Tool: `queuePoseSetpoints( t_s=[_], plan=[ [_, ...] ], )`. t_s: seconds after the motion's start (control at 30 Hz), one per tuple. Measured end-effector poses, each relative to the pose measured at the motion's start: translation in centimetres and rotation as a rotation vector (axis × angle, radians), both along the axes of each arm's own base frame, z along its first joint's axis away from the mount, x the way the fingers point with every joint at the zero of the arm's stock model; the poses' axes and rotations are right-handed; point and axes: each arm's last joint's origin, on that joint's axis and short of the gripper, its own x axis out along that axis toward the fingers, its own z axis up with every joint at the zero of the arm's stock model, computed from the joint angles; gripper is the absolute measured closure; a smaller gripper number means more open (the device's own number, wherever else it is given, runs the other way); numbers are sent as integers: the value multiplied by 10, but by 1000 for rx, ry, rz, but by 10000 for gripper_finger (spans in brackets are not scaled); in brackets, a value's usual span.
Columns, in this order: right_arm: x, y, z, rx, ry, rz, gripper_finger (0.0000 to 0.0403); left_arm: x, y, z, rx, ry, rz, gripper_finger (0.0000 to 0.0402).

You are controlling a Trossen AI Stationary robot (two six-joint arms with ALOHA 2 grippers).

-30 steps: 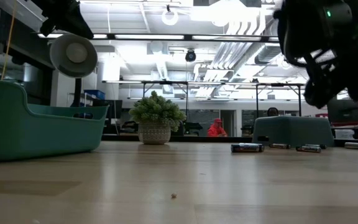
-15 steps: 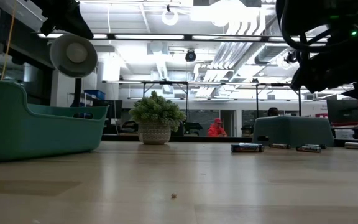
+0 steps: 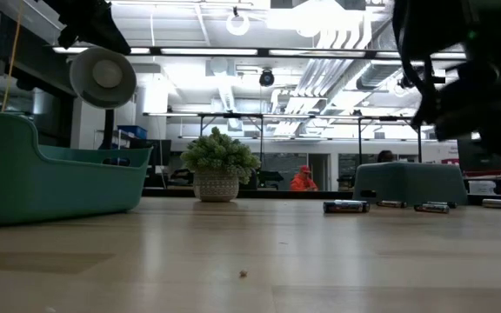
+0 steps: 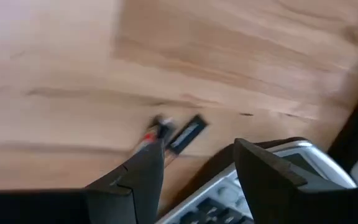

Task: Sort batteries
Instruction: Put the black battery into the green bin

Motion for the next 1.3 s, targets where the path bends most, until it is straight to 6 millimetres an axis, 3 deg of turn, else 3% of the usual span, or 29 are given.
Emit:
queuePoseSetpoints(
  t_s=[0.53,0.83,1.07,1.2,1.3],
  plan=[
    [-11,0,-28,13,-32,-189,222,0,0,0,6,2,-3,401],
    [-14,-1,-36,20,-63,-231,296,1,0,0,7,3,-2,401],
    [-7,-9,-38,63,-102,-159,388,1,0,0,11,1,4,402],
    [-4,-16,-36,91,-114,-98,389,1,0,1,6,-9,8,402],
    [4,-18,-20,58,-171,-31,397,1,0,4,6,-44,3,402]
  ],
)
